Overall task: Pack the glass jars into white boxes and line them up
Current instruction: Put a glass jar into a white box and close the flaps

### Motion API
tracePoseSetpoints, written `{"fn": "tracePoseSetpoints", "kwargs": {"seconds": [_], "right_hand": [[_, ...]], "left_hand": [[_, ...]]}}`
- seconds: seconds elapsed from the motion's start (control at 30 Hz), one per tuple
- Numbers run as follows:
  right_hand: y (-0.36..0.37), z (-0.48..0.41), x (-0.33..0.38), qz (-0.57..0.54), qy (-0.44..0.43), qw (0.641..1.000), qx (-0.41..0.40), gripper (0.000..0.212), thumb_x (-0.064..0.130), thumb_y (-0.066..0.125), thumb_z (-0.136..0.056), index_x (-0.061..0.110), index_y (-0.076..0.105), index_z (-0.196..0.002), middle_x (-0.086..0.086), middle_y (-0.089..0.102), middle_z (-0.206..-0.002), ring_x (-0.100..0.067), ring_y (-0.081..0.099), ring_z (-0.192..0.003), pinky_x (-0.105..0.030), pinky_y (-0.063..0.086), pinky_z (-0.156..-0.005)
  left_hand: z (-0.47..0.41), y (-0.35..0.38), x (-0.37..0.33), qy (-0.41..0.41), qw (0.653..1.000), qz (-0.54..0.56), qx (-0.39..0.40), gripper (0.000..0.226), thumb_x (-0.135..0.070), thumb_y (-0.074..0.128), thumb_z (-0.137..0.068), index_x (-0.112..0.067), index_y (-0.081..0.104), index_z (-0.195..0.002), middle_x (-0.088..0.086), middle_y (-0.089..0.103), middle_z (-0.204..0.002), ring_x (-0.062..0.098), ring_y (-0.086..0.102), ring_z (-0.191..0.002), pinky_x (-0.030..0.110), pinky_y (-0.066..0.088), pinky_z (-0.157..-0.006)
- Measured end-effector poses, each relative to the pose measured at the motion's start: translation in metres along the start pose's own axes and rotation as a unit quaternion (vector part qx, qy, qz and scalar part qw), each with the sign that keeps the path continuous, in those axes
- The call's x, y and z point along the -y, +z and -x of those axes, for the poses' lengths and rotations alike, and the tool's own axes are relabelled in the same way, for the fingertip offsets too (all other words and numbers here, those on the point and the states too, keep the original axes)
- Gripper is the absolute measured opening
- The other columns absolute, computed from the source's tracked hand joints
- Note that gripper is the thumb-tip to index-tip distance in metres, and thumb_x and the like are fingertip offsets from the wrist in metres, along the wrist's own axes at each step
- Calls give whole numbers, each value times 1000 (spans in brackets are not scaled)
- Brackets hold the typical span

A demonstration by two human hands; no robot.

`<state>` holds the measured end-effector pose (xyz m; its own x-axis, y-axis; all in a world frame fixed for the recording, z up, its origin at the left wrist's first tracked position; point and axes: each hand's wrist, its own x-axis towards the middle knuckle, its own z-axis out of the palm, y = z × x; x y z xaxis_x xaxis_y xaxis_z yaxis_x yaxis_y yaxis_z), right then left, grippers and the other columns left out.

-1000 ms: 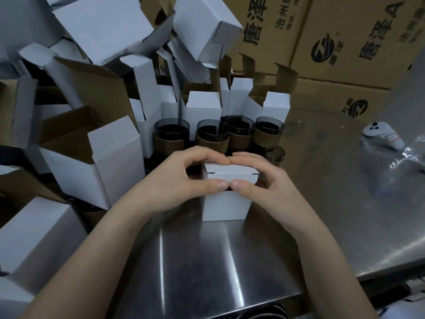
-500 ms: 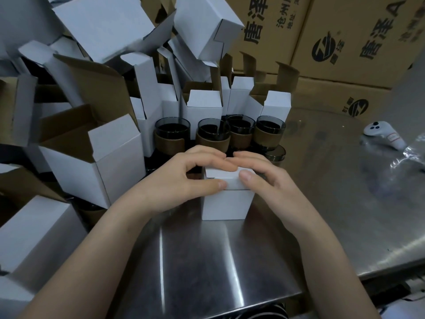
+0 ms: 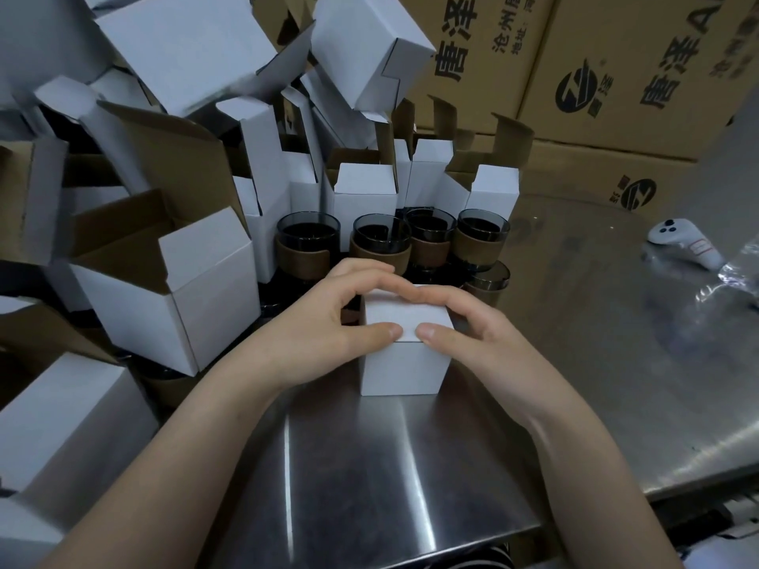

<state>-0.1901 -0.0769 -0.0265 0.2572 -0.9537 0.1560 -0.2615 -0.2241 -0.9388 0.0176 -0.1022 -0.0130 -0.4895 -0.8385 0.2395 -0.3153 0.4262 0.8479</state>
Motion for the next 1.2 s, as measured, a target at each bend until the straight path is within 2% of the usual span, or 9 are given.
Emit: {"fn": "tracePoseSetpoints", "kwargs": {"seconds": [0.17, 0.27, 0.43, 0.53, 0.7, 0.83, 0.93, 1.1, 1.2], "right_hand": [[4, 1, -3, -4, -9, 1000, -10, 35, 33, 62, -85, 38, 65, -120, 10, 55, -136, -12, 51, -127, -46, 42, -109], [2, 4, -8, 16, -9, 1000, 9, 43, 39, 69, -82, 45, 60, -123, 10, 51, -138, -12, 49, -129, -44, 45, -107], [1, 10, -12, 32, -26, 999, -6, 57, 23, 81, -72, 41, 61, -122, 5, 52, -135, -14, 54, -123, -31, 53, -93], [-2, 17, -12, 22, -24, 999, -34, 58, 17, 84, -69, 39, 64, -119, 4, 56, -129, -15, 58, -117, -36, 55, -91], [-15, 36, -10, 33, -18, 998, -48, 61, 22, 84, -65, 41, 61, -118, 13, 60, -124, -11, 62, -111, -32, 56, -85], [-36, 52, -8, 74, -9, 995, -62, 60, 25, 86, -63, 45, 64, -115, 19, 62, -121, -4, 61, -111, -24, 54, -84], [-54, 60, -9, 74, -9, 991, -113, 60, 19, 81, -59, 45, 69, -111, 15, 66, -120, -3, 63, -107, -22, 53, -87], [-88, 66, -19, 140, 12, 966, -217, 60, -5, 81, -65, 42, 73, -102, 12, 72, -108, 1, 66, -90, -13, 54, -76], [-108, 64, -24, 199, 44, 935, -291, 59, -6, 81, -69, 37, 68, -107, 13, 68, -105, 3, 65, -76, -1, 47, -66]], "left_hand": [[0, 1, 0, -1, 1000, 7, -2, 34, -15, 70, -88, -38, 66, -112, -18, 50, -127, -15, 45, -115, -3, 34, -85], [0, 0, 0, -4, 1000, 21, 3, 32, -17, 70, -88, -40, 67, -109, -19, 52, -123, -14, 48, -111, 3, 41, -86], [1, 0, -1, -5, 999, 35, 2, 32, -20, 72, -86, -47, 66, -103, -18, 54, -121, -9, 51, -110, 12, 49, -86], [1, 2, -3, -4, 999, 51, 10, 31, -20, 75, -85, -44, 67, -103, -16, 56, -122, -6, 53, -111, 21, 52, -90], [1, 10, -6, -10, 994, 112, 18, 23, -14, 74, -85, -26, 70, -104, -8, 68, -115, 4, 66, -104, 29, 54, -93], [1, 16, -4, -14, 994, 108, 29, 23, -9, 74, -85, -24, 71, -103, -15, 71, -101, 6, 67, -100, 29, 55, -92], [0, 19, -2, -18, 995, 91, 39, 21, -11, 74, -85, -22, 71, -103, -18, 70, -95, 6, 68, -94, 27, 56, -90], [-1, 25, 2, -37, 997, 50, 44, 16, -19, 75, -85, -26, 71, -99, -9, 70, -102, 12, 69, -93, 34, 56, -92], [-1, 27, 5, -47, 997, 27, 48, 15, -23, 75, -85, -27, 71, -99, -11, 70, -100, 10, 68, -92, 32, 55, -91]]}}
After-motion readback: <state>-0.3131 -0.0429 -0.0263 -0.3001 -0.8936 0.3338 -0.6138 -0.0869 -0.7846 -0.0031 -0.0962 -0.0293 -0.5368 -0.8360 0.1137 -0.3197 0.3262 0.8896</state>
